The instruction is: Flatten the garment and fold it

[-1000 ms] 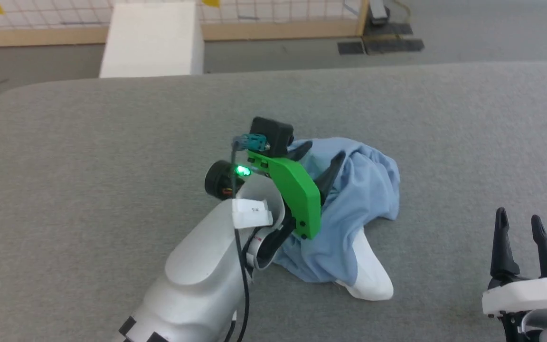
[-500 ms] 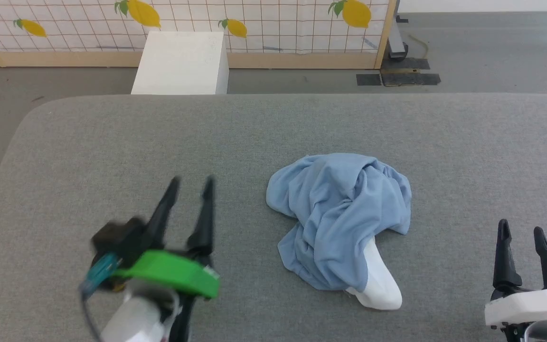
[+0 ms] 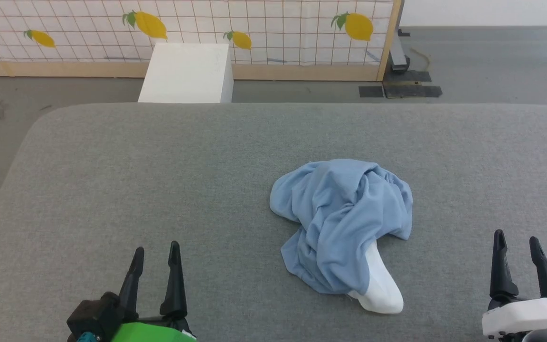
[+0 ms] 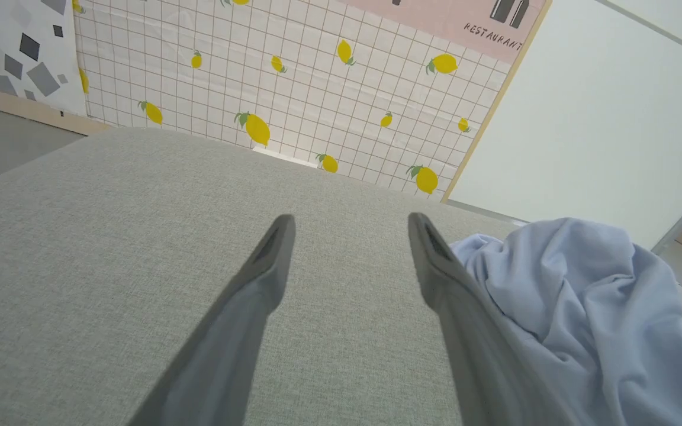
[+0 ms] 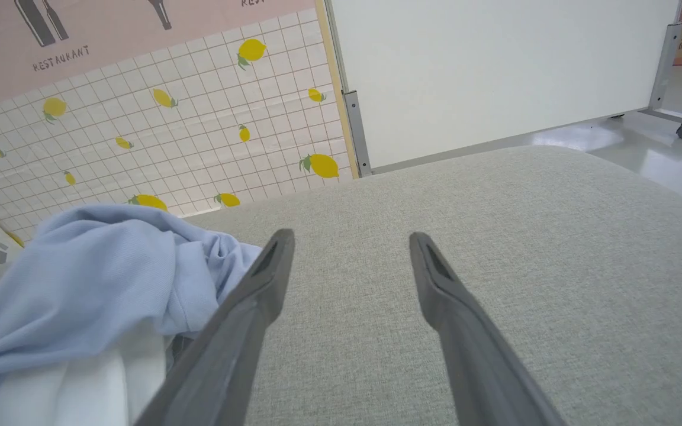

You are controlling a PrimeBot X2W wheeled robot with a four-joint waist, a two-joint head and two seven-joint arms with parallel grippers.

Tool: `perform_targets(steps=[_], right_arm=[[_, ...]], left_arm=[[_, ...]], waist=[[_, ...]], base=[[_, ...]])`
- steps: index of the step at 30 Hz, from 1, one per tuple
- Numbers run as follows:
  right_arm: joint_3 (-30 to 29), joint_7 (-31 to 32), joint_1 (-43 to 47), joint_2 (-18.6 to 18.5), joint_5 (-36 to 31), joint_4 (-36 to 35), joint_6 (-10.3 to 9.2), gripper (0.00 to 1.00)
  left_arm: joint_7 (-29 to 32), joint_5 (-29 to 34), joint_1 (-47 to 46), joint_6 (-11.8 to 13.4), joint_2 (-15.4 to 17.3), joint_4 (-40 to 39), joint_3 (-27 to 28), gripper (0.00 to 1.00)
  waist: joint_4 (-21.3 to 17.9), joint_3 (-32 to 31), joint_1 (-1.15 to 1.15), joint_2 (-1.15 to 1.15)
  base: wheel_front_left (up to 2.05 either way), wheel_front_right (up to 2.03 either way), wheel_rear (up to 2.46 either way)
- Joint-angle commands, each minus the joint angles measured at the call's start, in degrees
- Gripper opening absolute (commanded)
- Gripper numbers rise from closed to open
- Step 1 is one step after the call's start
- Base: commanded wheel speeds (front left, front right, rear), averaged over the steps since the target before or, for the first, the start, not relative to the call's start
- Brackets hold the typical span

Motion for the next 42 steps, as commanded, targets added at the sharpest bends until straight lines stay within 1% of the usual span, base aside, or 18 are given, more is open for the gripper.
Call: perform_targets(steps=[1, 3, 5, 9, 11, 19, 20, 25, 28, 31, 34, 35, 36, 37, 42], right_arm=[[0.34, -0.12, -0.34, -0.01, -0.62, 0.13, -0.09, 1.00], [1.09, -0.04, -1.64, -0.01, -1.18, 0.86, -0.09, 1.00], [2.17, 1.69, -4.07, -0.01, -2.62, 1.28, -0.09, 1.00], [3.56, 9.17, -10.07, -0.51, -5.07, 0.04, -0.09, 1.00], [4.97, 13.87, -12.82, -1.92, -4.52, -0.31, -0.09, 1.00], [11.65, 33.09, -21.30, -10.19, -1.08, 1.15, -0.09, 1.00], [13.40, 37.51, -22.61, -12.21, -0.85, 2.13, -0.09, 1.00], [18.11, 46.90, -25.05, -16.35, 1.33, 5.12, -0.09, 1.00], [19.78, 49.11, -26.38, -17.39, 2.46, 6.88, -0.09, 1.00], [20.31, 48.21, -27.68, -17.38, 2.10, 9.74, -0.09, 1.00], [20.12, 47.25, -28.22, -16.14, 1.76, 13.63, -0.09, 1.00], [20.57, 47.28, -28.34, -15.82, 1.49, 15.06, -0.09, 0.46], [20.83, 47.39, -28.49, -15.58, 1.46, 16.09, -0.09, 0.27], [20.92, 47.43, -28.83, -15.34, 1.61, 17.17, -0.09, 0.00], [20.47, 46.55, -31.41, -15.10, 2.45, 19.67, -0.09, 0.00]], left_arm=[[-0.21, 0.86, 0.23, -0.73, -0.39, 0.14, 0.42, 1.00], [-0.21, 1.27, -0.20, -1.51, -0.67, 0.30, 0.77, 1.00], [-0.21, 1.68, -0.68, -1.92, -0.82, 0.19, 1.14, 1.00], [-0.21, 2.42, -1.41, -2.38, -0.96, -0.10, 0.84, 1.00], [-0.21, 1.94, -1.70, -2.11, -0.98, -0.22, 0.25, 1.00], [-0.21, 0.61, -4.02, -1.32, -0.99, -0.62, -2.60, 1.00], [-0.21, 0.38, -4.87, -1.25, -1.00, -0.64, -3.19, 1.00], [-0.21, -0.37, -6.86, -1.00, -1.00, -0.28, -4.32, 1.00], [-0.21, -1.28, -7.74, -0.87, -1.00, 0.11, -4.69, 1.00], [-0.21, -1.94, -8.79, -0.82, -1.00, 0.54, -5.27, 1.00], [-0.21, -2.64, -9.53, -0.53, -1.00, 0.73, -5.73, 1.00], [-0.21, -2.85, -9.77, -0.46, -1.00, 0.80, -5.84, 1.00], [-0.21, -3.00, -9.92, -0.43, -1.00, 0.87, -5.88, 1.00], [-0.21, -3.15, -10.09, -0.42, -1.00, 0.97, -5.85, 1.00], [-0.21, -3.26, -10.22, -0.26, -1.00, 1.68, -5.10, 1.00]], waist=[[0.44, -0.11, 0.00, 0.00], [0.75, 0.09, 0.00, 0.00], [1.01, 0.50, 0.00, 0.00], [1.65, 1.88, 0.00, 0.00], [2.13, 2.66, 0.00, 0.00], [4.81, 7.09, 0.00, 0.00], [5.62, 8.32, 0.00, 0.00], [7.72, 11.14, 0.00, 0.00], [8.82, 12.54, 0.00, 0.00], [9.95, 13.77, 0.00, 0.00], [10.80, 14.56, 0.00, 0.00], [11.02, 14.70, 0.00, 0.00], [11.13, 14.77, 0.00, 0.00], [11.20, 14.84, 0.00, 0.00], [10.31, 13.64, 0.00, 0.00]], base=[[0.00, 0.00, 0.00], [0.00, 0.00, 0.00], [0.00, 0.00, 0.00], [0.00, 0.00, 0.00], [0.00, 0.00, 0.00], [0.00, 0.00, 0.00], [0.00, 0.00, 0.00], [0.00, 0.00, 0.00], [0.00, 0.00, 0.00], [0.00, 0.00, 0.00], [0.00, 0.00, 0.00], [0.00, 0.00, 0.00], [0.00, 0.00, 0.00], [0.00, 0.00, 0.00], [0.00, 0.00, 0.00]])
